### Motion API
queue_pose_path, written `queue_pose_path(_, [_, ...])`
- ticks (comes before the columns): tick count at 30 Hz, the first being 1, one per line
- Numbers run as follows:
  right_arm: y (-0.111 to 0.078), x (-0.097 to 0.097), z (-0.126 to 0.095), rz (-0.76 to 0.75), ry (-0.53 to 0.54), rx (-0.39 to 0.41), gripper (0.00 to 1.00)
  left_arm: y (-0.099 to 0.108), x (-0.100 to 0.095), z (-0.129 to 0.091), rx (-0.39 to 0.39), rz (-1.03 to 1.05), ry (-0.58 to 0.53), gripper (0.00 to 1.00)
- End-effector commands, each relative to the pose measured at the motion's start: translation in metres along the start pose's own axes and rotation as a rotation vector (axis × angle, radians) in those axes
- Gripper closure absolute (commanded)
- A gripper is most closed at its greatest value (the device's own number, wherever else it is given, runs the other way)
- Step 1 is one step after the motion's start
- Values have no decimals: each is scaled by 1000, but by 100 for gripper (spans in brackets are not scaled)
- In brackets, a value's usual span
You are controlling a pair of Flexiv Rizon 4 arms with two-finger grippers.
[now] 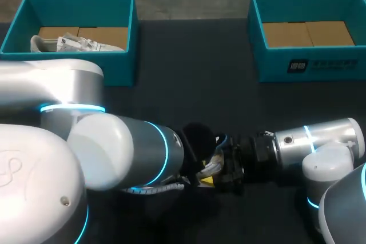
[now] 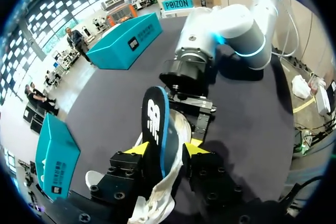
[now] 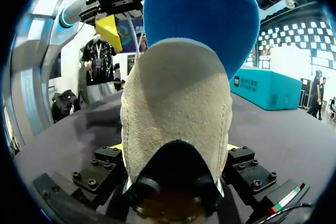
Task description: Take the shoe out of the shoebox, open the shoe tongue, remove and reinsert the insole, then place the shoe into the shoebox
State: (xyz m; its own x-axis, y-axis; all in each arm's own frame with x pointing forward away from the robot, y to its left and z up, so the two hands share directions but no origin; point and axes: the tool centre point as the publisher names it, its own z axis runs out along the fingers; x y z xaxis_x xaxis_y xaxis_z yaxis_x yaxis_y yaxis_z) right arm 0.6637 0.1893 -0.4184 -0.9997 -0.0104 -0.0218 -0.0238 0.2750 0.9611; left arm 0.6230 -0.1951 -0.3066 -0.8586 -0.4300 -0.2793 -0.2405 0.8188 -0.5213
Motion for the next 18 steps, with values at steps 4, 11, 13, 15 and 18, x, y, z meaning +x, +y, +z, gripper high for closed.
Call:
queue_pose_path(4, [1,0,1,1,1,7,100,-1,7,24,3,5,-35,62])
queue_pose_path(11, [1,0,1,1,1,7,100,0,4,33,7,-5,-60,60])
queue_pose_path(13, [1,0,1,1,1,7,100,0,3,36,2,-5,-63,62])
queue_pose_path(15, [1,0,1,1,1,7,100,0,2,39,1,-4,-68,62])
queue_pose_path(18, [1,0,1,1,1,7,100,1,2,40,5,-2,-74,63])
